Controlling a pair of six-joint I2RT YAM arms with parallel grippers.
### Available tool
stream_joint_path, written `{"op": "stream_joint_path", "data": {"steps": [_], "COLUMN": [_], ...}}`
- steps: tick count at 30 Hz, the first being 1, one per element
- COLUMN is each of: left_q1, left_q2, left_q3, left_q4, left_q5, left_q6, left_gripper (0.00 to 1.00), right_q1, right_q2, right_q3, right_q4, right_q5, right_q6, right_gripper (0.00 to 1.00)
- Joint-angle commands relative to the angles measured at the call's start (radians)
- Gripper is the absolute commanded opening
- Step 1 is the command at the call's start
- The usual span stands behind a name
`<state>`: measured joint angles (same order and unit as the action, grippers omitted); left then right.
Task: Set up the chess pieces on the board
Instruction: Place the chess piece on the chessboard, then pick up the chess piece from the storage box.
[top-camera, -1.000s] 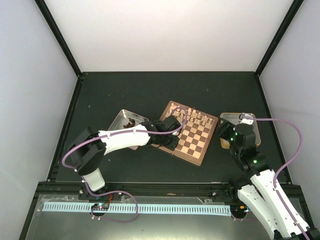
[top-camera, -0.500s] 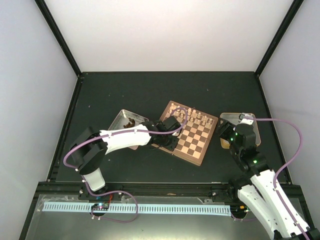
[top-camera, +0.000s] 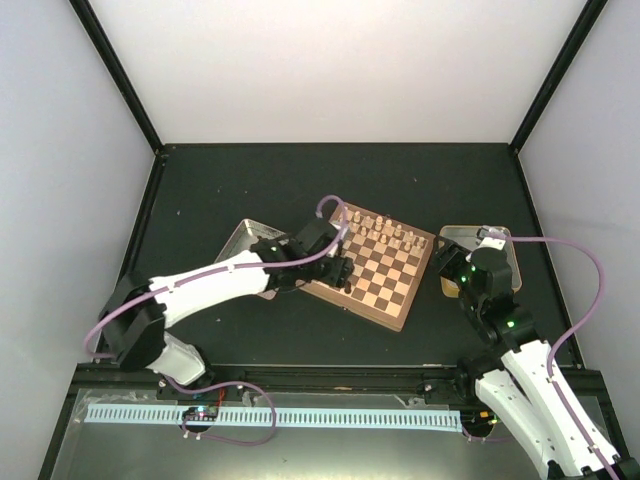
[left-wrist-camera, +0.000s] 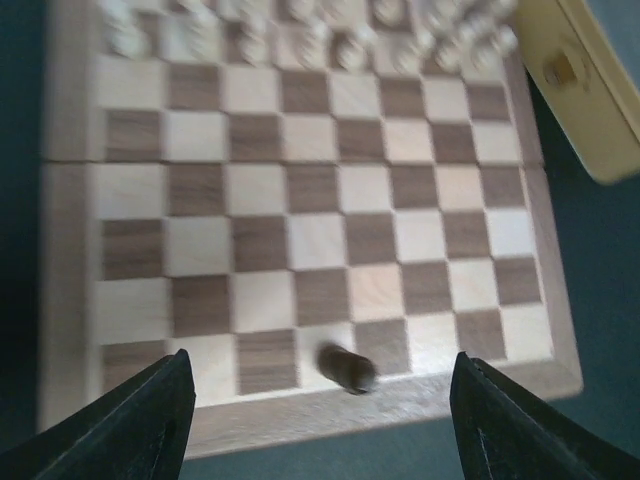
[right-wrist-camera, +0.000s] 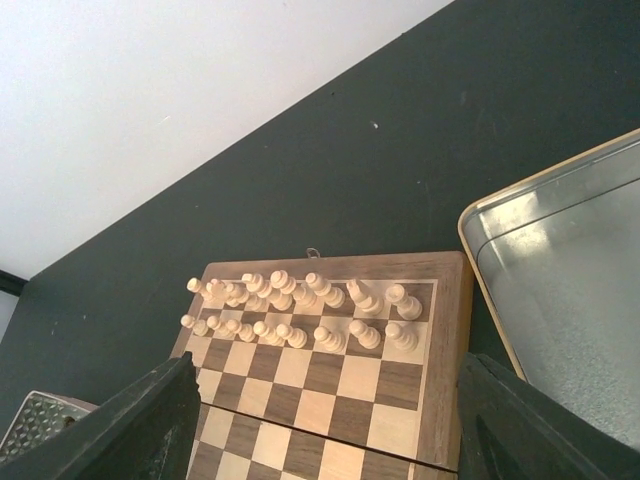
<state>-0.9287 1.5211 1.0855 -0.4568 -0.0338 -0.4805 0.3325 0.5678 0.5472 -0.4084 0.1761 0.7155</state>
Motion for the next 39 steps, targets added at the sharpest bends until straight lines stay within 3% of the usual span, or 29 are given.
{"op": "stream_joint_path", "data": {"steps": [1, 10, 17, 26, 39], "left_q1": [0.081, 0.327, 0.426, 0.469, 0.481], "left_q2": [-0.112, -0.224, -0.199, -0.062, 0.059], "left_q3": [-0.055, -0.191, -0.217, -0.184, -0.165], "left_q4": [0.035, 0.025, 0.028, 0.042, 0.085], "left_q5": [-0.153, -0.183, -0.17, -0.075, -0.009], "left_q6": [-0.061, -0.112, -0.121, -0.097, -0.069], "left_gripper": [0.72, 0.7, 0.53, 0.36, 0.28], "right_q1": [0.005, 0.005, 0.005, 0.005, 0.005], "right_q2": [-0.018, -0.047, -0.044, -0.048, -0.042], "right_q3": [0.0, 0.004, 0.005, 0.011, 0.007], "right_q4": [0.018, 0.008, 0.005, -0.01, -0.002], "right_q5": [-0.003, 0.025, 0.028, 0.04, 0.039], "right_q6": [-0.009, -0.02, -0.018, -0.017, -0.016], "right_gripper": [0.72, 0.73, 0.74, 0.74, 0.74]}}
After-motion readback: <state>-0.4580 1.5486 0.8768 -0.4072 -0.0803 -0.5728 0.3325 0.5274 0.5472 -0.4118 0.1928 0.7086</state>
